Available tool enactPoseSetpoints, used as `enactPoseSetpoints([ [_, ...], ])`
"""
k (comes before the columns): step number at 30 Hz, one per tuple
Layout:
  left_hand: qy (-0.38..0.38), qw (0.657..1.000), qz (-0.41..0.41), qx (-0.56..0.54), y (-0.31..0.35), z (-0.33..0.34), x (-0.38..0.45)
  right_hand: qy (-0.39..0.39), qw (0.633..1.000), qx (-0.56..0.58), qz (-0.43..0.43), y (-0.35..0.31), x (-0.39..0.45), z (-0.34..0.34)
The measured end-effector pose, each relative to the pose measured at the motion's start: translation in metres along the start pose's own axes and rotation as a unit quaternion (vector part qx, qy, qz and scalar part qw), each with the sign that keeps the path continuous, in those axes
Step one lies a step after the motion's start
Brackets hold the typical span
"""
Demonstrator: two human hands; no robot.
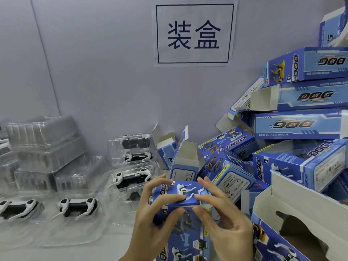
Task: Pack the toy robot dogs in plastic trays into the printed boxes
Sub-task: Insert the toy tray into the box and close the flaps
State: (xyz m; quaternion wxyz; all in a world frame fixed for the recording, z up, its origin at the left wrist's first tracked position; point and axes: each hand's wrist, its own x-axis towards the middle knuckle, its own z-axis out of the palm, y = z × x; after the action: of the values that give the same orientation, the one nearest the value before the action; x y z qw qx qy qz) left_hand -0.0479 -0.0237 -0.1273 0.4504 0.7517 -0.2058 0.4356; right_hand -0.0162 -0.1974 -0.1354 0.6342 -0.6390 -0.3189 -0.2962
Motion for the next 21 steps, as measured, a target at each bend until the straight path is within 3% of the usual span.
enactPoseSetpoints([
  [4,0.001,0.997,-0.06,-0.038,0.002,-0.003,0.0,-0.017,0.998,0.021,0.05,-0.009,0.008,-0.009],
  [7,-0.036,0.979,-0.149,-0.132,0.003,-0.011,0.004,-0.011,1.0,-0.018,0.021,-0.011,0.014,-0.018],
  [12,-0.046,0.974,-0.16,-0.154,0.003,-0.017,0.009,0.02,0.999,-0.045,-0.003,-0.01,0.009,-0.011],
  [21,-0.094,0.945,-0.205,-0.236,0.001,-0.031,0.014,0.002,0.999,-0.045,-0.007,-0.005,0.011,-0.012],
])
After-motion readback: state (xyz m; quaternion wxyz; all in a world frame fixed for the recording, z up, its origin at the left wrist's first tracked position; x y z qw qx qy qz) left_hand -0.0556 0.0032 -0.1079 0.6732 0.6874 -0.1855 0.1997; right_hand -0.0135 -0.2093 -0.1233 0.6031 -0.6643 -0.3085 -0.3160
